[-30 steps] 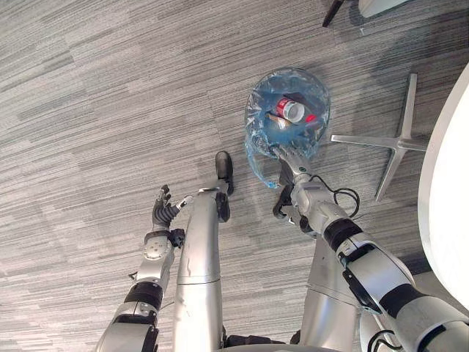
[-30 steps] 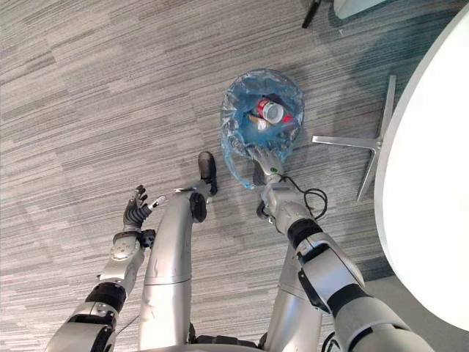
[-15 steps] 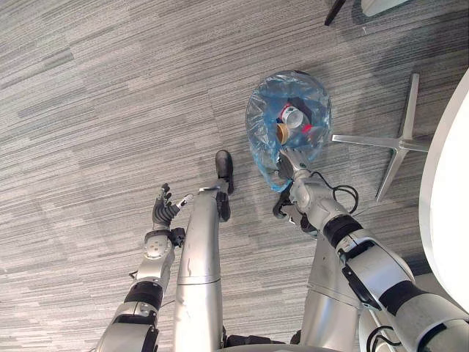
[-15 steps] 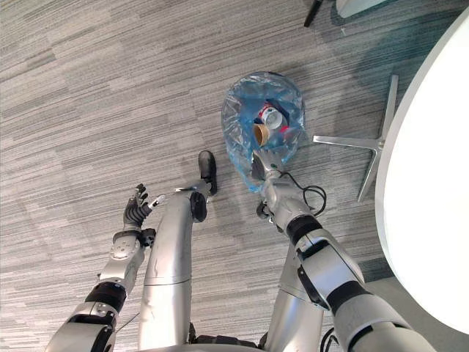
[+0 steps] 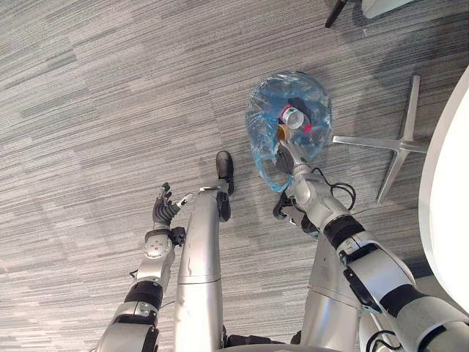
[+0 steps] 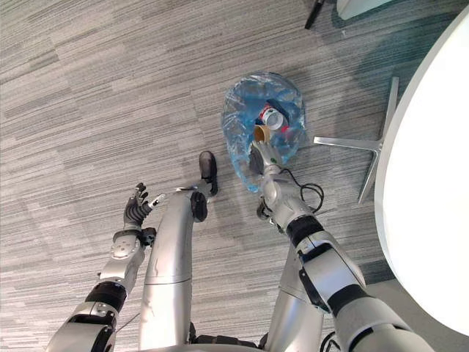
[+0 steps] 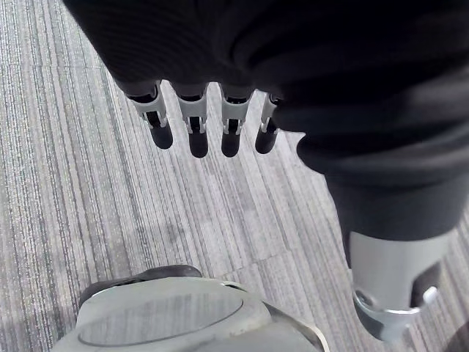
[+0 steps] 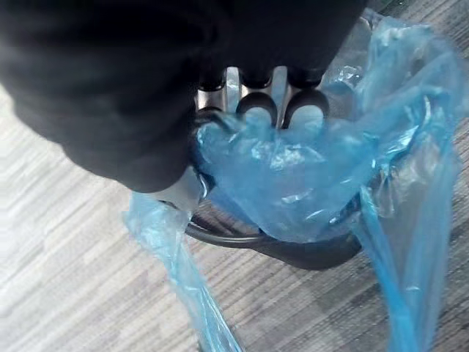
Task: Gather rubbish on tea table into small bin, then transfer packed bag to large trash can.
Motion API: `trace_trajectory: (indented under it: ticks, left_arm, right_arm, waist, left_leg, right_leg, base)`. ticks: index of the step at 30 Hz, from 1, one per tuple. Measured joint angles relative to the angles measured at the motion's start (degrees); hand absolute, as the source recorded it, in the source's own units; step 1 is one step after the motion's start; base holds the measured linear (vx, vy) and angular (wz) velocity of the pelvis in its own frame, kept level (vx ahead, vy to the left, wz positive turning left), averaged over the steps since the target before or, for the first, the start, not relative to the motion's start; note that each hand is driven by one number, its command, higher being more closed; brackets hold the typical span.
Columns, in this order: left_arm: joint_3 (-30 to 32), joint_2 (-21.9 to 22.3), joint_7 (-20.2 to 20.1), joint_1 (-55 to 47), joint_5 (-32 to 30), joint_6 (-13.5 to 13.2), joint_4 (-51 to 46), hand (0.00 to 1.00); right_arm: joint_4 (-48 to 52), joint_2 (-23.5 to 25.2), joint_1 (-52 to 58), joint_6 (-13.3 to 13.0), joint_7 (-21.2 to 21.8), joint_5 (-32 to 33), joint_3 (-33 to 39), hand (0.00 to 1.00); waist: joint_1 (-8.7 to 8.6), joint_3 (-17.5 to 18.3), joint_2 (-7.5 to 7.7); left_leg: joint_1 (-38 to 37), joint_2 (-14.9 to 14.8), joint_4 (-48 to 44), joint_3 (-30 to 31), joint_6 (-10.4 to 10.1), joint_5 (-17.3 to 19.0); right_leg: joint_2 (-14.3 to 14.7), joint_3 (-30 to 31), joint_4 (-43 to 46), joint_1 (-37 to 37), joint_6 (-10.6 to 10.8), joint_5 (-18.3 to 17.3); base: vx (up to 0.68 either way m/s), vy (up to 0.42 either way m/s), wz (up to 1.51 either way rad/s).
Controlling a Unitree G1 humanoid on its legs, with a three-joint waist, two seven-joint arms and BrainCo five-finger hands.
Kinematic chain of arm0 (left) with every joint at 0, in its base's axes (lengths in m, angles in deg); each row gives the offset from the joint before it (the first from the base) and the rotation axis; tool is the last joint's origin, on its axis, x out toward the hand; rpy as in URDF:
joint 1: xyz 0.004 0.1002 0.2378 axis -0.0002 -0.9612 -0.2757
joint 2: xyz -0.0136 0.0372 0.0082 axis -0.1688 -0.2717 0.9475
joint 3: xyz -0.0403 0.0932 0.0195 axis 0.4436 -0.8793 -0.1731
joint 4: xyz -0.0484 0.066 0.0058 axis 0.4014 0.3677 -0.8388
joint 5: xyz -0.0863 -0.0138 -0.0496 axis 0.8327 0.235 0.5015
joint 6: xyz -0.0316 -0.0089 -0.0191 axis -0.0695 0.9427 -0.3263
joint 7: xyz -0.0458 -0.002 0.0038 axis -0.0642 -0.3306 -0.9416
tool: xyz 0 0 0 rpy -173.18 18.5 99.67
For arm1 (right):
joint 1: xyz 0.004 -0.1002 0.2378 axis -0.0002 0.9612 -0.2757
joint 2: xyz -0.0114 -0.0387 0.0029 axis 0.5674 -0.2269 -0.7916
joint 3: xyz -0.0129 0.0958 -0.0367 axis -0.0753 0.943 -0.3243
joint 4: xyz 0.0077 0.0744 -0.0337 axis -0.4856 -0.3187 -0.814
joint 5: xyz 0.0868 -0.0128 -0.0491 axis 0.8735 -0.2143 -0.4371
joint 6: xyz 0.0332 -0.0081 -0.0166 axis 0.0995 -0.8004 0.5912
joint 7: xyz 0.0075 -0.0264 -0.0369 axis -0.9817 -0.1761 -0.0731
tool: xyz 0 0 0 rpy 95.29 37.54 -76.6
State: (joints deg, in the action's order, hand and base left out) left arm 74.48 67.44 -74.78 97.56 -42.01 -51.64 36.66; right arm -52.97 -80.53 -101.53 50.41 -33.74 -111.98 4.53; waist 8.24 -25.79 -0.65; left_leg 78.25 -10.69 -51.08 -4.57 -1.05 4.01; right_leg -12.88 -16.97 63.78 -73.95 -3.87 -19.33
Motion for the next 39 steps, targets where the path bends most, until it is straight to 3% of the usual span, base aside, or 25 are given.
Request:
trace_trajectory:
  ticks: [9,14,19,24,29,33,39]
  left_arm:
    - [0.63,0.56,-0.13,-0.81,-0.28,1.27,-0.76,0.0]
    - [-0.61,4.17,-2.16,-3.12,-1.6,2.17,-3.75,0.0]
    - [-4.1,4.78,-3.08,-6.56,-2.7,2.34,-5.1,0.0]
    - [-6.68,4.7,-4.17,-11.81,-3.41,2.87,-5.84,0.0]
    - [-9.93,3.28,-5.4,-16.5,-5.2,2.97,-3.05,0.0]
    - [-11.04,1.84,-6.35,-19.11,-6.52,3.04,-1.58,0.0]
    - [-11.06,1.19,-7.62,-21.86,-8.88,2.96,-2.65,0.0]
  right_arm:
    - [13.57,2.0,9.94,-1.77,0.13,10.6,4.72,1.0]
    - [19.6,3.76,16.25,-2.38,0.56,17.17,6.28,1.0]
    - [26.53,5.92,24.75,-3.03,3.2,22.32,5.8,1.0]
    - [31.48,7.04,31.49,-4.28,6.56,25.22,4.85,1.0]
    - [32.6,7.19,37.12,-4.99,11.16,29.14,3.27,1.0]
    - [33.13,5.87,40.07,-5.94,15.71,33.02,2.71,1.0]
    - [34.37,4.25,43.21,-6.78,20.36,36.3,2.9,1.0]
  waist:
    - [-0.22,0.01,0.02]
    - [-1.44,0.07,0.13]
    - [-2.15,0.22,0.41]
    - [-2.97,0.96,1.68]
    - [-3.51,7.11,4.01]
    - [-4.38,10.48,4.06]
    - [-4.49,15.66,3.1]
  left_leg:
    - [-7.82,-0.35,2.55,-0.28,-0.28,-0.14]
    - [-16.48,-0.38,7.09,-1.16,-0.65,-0.42]
    - [-28.02,-0.27,11.95,-2.4,-0.7,-0.59]
    - [-39.19,0.94,18.83,-3.65,-1.16,-0.83]
    - [-49.74,3.0,31.46,-4.45,-1.83,-4.06]
    - [-58.21,4.02,41.4,-5.42,-1.67,-7.9]
    - [-66.66,4.76,47.95,-5.61,-2.14,-8.74]
  right_leg:
    - [0.9,-0.23,-2.8,7.8,0.06,0.09]
    - [2.03,-0.4,-8.13,16.31,0.41,1.3]
    - [2.8,-0.46,-13.76,27.73,0.73,1.97]
    - [3.03,-0.49,-20.21,38.23,2.18,2.83]
    - [4.15,-0.53,-30.42,46.99,3.55,5.36]
    - [5.46,-0.62,-38.53,53.94,3.52,8.17]
    - [7.19,-1.02,-47.15,63.16,4.61,10.14]
  base:
    - [-0.01,0.007,-0.03]
    - [0.02,-0.009,-0.05]
    - [0.07,-0.034,-0.04]
    - [0.08,-0.002,-0.01]
    - [0.13,0.006,0.0]
    - [0.16,0.003,-0.05]
    - [0.18,0.03,-0.05]
